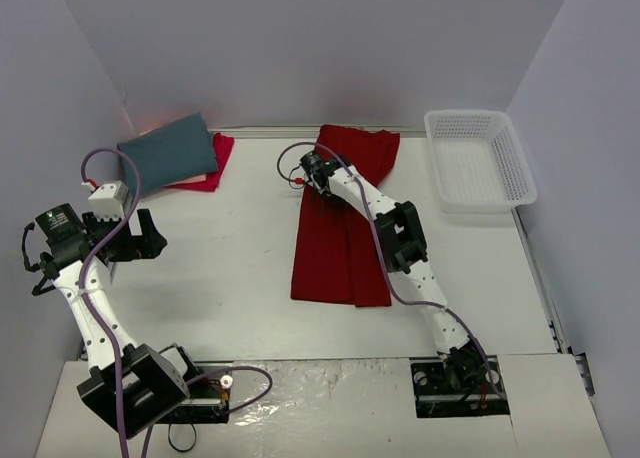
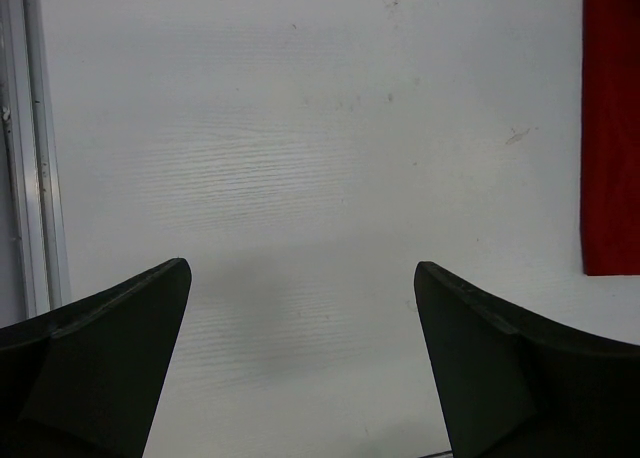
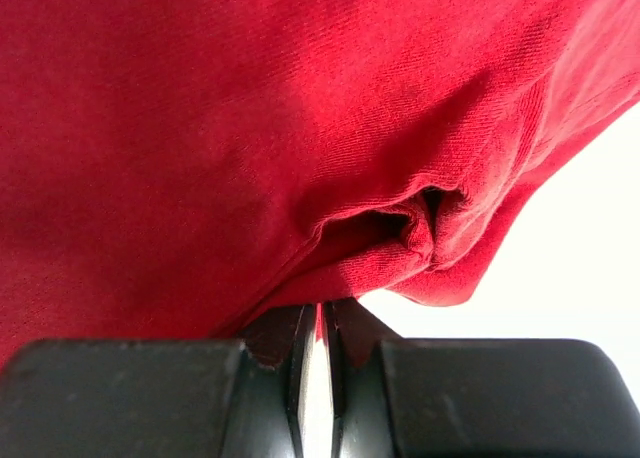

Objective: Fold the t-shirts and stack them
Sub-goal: Rotate the tshirt 90 degrees

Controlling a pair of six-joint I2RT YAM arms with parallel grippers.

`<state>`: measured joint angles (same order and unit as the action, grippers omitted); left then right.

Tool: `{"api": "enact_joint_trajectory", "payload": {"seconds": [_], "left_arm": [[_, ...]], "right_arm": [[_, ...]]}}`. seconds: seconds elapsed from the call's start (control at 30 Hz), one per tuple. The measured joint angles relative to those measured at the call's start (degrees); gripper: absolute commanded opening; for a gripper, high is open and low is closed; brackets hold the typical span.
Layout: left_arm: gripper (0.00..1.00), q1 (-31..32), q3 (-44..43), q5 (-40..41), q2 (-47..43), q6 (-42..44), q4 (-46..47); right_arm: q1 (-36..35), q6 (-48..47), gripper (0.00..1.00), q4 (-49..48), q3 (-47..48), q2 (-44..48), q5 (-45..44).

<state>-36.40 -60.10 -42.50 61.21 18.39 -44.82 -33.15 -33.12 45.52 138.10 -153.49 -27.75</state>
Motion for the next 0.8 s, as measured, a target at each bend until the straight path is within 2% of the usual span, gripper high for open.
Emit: {"api": "enact_joint_trajectory", "payload": {"seconds": [0.8], "left_arm": [[0.94, 0.0, 0.0, 0.6, 0.1, 0.0, 0.0]], "right_arm": [[-11.1, -3.5, 0.03, -4.8, -2.5, 0.0, -3.5]]}}
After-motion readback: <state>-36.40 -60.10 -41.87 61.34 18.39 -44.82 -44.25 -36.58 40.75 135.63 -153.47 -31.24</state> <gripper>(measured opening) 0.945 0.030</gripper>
